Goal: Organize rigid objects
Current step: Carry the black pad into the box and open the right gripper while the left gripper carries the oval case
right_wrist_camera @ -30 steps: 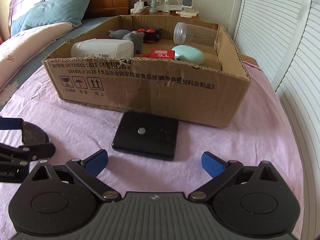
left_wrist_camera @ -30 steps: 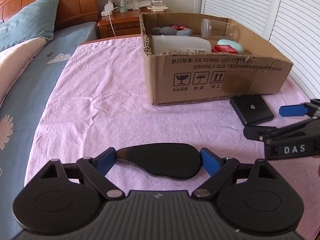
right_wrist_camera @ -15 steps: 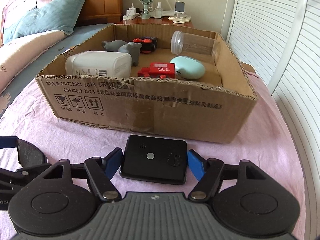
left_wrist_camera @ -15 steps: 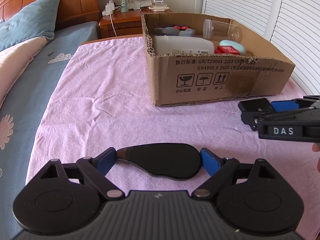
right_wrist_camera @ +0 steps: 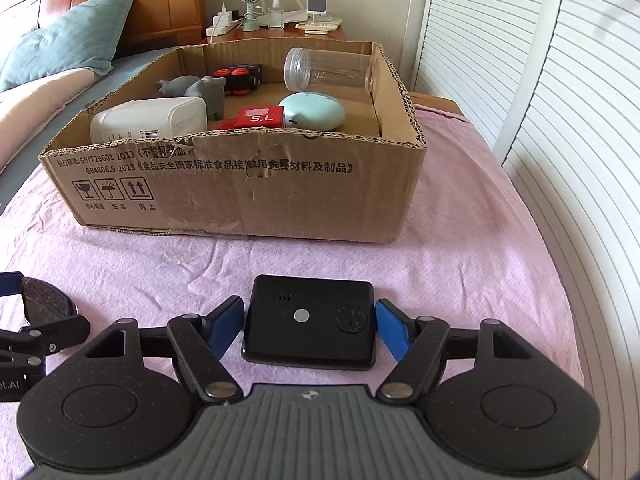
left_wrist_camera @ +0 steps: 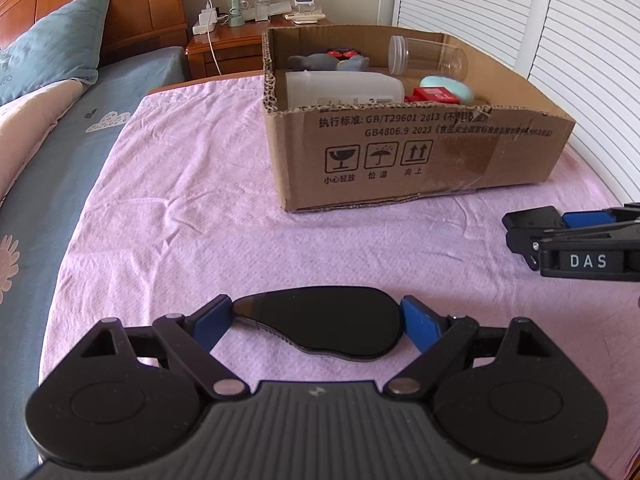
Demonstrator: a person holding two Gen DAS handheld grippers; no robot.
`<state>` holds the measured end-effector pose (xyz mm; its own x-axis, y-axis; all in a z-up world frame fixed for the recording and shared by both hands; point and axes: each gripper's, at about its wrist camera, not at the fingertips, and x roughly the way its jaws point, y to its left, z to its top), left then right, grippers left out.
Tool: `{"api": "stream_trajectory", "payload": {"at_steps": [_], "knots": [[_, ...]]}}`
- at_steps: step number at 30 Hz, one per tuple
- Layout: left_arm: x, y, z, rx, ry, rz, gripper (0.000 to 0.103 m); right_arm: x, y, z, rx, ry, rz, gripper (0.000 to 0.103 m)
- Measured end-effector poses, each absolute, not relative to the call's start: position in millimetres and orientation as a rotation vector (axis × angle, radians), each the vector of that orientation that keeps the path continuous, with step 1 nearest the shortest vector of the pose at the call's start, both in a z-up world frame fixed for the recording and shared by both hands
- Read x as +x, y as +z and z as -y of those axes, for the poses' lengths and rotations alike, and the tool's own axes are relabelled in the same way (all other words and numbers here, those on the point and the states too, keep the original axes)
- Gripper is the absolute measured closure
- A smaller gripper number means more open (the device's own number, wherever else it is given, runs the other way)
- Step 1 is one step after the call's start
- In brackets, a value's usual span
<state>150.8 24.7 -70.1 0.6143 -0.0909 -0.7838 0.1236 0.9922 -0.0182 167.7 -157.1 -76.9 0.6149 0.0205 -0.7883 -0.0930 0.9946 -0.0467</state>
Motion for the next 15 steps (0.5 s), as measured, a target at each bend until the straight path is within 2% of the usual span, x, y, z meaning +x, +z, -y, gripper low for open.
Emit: {"api": "stream_trajectory", "payload": {"at_steps": [15], "knots": [[149.5,-67.3,-27.0,0.057,-0.182,-0.916,0.014,163.7,-69.6,164.1,-0.109,0.142,-0.908,0.029]]}}
